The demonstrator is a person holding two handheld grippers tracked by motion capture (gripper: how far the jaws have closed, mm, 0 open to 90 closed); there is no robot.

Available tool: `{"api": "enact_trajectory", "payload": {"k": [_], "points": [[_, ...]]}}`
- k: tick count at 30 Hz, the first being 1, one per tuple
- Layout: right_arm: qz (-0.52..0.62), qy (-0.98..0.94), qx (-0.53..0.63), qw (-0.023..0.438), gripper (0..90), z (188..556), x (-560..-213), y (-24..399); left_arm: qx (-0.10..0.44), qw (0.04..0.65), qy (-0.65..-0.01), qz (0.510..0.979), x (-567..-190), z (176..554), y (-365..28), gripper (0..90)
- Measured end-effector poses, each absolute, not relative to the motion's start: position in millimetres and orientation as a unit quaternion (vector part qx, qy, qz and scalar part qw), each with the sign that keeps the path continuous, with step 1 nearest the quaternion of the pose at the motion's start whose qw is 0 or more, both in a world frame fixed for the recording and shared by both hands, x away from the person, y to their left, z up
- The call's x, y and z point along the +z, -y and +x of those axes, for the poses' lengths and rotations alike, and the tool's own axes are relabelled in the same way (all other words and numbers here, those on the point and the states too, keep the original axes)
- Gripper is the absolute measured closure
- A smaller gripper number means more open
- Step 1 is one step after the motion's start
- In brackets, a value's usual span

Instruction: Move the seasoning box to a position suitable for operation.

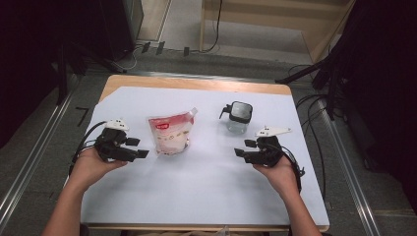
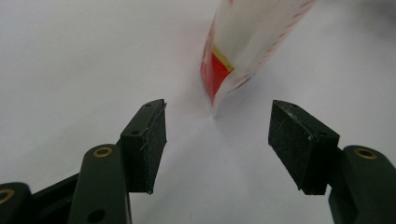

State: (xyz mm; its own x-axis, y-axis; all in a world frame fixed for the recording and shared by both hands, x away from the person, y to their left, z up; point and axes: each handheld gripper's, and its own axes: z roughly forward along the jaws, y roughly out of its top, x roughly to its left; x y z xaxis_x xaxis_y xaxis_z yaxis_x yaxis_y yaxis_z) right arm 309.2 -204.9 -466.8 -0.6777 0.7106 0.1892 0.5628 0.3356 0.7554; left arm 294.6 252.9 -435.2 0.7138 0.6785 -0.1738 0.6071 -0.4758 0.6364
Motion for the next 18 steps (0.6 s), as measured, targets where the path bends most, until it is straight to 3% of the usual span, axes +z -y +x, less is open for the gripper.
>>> {"api": "enact_trajectory", "payload": {"k": [18], "points": [[0.399, -0.812, 0.414, 0.102, 42.1, 311.1, -468.1, 208.5, 0.047, 0.355, -0.364, 0.86, -432.2, 297.3, -256.3, 37.3]]}}
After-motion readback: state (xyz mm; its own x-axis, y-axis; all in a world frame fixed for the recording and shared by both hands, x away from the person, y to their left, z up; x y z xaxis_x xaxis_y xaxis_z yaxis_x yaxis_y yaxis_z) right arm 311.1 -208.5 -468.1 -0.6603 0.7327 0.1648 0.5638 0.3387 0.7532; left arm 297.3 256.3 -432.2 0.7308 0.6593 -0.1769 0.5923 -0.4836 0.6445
